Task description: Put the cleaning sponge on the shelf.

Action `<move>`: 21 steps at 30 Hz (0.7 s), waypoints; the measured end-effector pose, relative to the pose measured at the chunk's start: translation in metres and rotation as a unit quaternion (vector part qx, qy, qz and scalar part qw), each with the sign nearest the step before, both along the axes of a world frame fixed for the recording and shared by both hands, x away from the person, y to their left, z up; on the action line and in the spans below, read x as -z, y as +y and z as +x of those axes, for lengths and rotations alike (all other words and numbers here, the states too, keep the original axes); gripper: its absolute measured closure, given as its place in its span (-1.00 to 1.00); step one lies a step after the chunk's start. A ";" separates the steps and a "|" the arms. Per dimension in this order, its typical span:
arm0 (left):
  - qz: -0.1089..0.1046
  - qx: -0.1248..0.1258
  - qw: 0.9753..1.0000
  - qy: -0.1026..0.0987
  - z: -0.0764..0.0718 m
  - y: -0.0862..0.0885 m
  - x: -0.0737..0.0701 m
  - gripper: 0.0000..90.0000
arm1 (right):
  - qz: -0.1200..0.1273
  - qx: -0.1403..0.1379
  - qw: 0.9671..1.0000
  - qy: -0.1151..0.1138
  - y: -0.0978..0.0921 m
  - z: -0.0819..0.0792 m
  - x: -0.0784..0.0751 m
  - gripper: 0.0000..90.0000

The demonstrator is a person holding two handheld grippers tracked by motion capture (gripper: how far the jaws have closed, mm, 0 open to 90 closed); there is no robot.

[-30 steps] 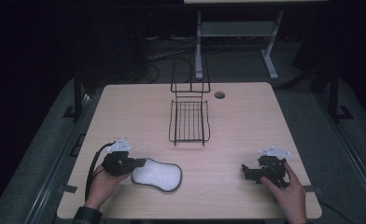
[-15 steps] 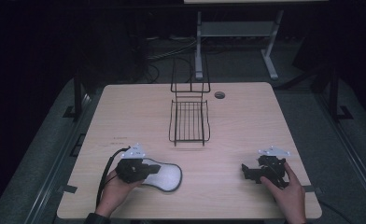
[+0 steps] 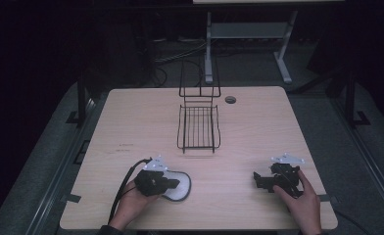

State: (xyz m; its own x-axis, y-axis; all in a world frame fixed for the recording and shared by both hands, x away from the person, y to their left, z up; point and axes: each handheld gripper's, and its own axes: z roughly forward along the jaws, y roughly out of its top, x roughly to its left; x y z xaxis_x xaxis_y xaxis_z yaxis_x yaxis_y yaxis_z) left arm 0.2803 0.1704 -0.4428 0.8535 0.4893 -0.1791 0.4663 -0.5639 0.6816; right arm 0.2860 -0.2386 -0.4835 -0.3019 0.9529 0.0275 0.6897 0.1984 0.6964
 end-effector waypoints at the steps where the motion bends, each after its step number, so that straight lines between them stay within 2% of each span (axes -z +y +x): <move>1: 0.005 0.001 1.000 0.001 0.000 -0.002 0.001 0.99 | 0.000 0.000 1.000 0.000 0.000 0.000 0.000 -1.00; 8: 0.014 0.009 1.000 0.003 0.007 -0.010 0.004 0.99 | 0.001 0.000 1.000 0.001 0.000 0.000 0.000 -1.00; 21: 0.031 -0.007 0.999 -0.008 0.031 -0.022 0.003 0.99 | 0.000 -0.002 1.000 0.000 0.000 0.000 0.000 -1.00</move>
